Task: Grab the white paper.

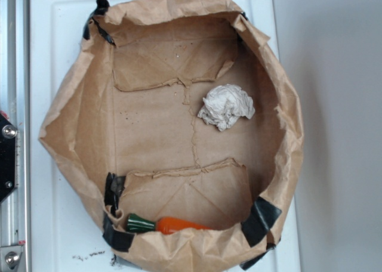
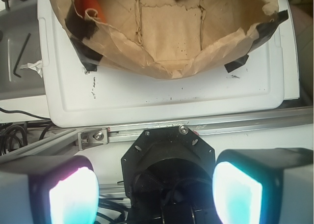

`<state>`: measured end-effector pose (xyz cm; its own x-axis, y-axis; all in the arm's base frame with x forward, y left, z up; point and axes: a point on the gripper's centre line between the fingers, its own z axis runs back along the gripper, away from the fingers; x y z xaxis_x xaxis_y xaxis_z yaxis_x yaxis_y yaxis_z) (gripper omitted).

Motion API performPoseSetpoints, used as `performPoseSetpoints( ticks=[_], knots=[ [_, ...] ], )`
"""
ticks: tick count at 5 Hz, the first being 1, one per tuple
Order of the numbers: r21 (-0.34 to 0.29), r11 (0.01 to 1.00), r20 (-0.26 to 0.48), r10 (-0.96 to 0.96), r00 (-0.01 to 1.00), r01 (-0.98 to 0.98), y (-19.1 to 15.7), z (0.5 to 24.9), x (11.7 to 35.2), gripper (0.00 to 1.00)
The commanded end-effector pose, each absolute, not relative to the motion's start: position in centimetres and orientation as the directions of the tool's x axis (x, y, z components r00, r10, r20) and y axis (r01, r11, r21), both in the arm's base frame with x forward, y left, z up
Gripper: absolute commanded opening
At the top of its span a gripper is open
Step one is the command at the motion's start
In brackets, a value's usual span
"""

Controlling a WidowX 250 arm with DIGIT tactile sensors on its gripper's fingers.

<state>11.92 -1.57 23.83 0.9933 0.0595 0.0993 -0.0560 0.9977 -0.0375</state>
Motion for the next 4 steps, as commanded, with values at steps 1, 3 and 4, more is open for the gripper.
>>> performPoseSetpoints(
  ticks=[1, 3, 4],
  knots=[
    [-0.151, 0.988, 0.097, 0.056, 0.994, -0.041, -2.5, 20.7, 21.2, 1.0],
    [-0.172, 0.985, 0.24, 0.065, 0.969, -0.023, 2.2, 19.6, 26.3, 1.0],
    [-0.169, 0.985, 0.319, 0.093, 0.943, -0.04, 4.0, 19.1, 28.4, 1.0]
  ],
)
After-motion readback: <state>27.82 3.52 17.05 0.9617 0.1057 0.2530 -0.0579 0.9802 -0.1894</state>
